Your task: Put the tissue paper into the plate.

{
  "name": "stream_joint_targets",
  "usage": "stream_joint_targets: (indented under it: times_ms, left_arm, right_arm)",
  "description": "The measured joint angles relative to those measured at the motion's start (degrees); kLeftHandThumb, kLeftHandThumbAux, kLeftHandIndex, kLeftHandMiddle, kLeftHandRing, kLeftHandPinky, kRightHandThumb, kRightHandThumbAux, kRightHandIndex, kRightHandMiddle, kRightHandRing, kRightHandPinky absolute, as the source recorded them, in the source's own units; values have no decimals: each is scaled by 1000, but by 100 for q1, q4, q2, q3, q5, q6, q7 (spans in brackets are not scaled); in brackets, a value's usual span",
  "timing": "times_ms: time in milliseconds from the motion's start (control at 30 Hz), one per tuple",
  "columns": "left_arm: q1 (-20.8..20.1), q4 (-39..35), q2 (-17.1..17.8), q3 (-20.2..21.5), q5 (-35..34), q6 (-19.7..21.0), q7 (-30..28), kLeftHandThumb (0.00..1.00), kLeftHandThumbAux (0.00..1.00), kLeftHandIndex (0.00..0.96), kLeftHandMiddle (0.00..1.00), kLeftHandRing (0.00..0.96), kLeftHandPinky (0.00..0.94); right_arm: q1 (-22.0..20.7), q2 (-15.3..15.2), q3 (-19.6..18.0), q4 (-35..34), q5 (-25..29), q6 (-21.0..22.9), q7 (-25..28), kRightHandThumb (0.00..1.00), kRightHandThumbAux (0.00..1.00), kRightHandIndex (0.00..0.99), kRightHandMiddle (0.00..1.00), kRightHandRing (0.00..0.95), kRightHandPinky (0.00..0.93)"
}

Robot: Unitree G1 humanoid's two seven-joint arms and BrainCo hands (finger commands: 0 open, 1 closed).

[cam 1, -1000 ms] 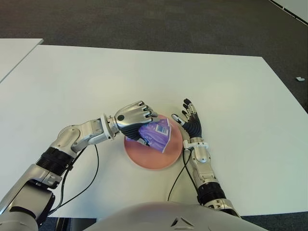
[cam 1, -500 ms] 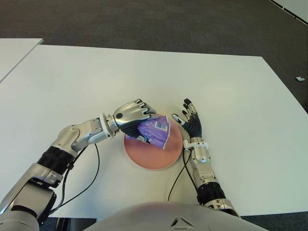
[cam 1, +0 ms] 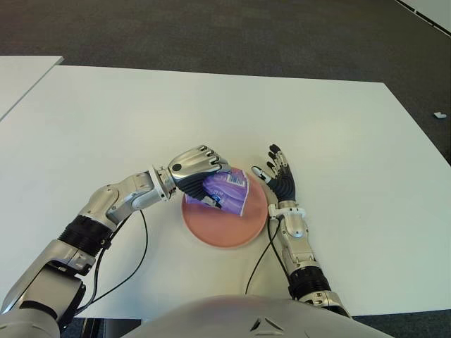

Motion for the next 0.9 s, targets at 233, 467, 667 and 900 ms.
stream_joint_targets:
  times_ms: [233,467,667,900]
  left_arm:
    - [123,-514,194,7,242,540,-508,5,394,4,6,4,3]
    - [229,-719,257,-25,550,870,-586,0,342,0,0,0,0]
    - [236,-738,285,-56,575,897,-581,0,329,0,0,0,0]
    - [257,-740,303,-58,575,897,-501,0,324,0,0,0,0]
  right_arm:
    - [18,7,-16,-18,16,9,34,47,687,0,0,0,0]
    - [35,20,-29,-18,20,9,33,49,693,0,0,0,0]
    - [44,23,-28,-26,20,9,34,48,696,0,0,0,0]
    - [48,30,-27,-41,21,9,37,52,694,1,0,0,0]
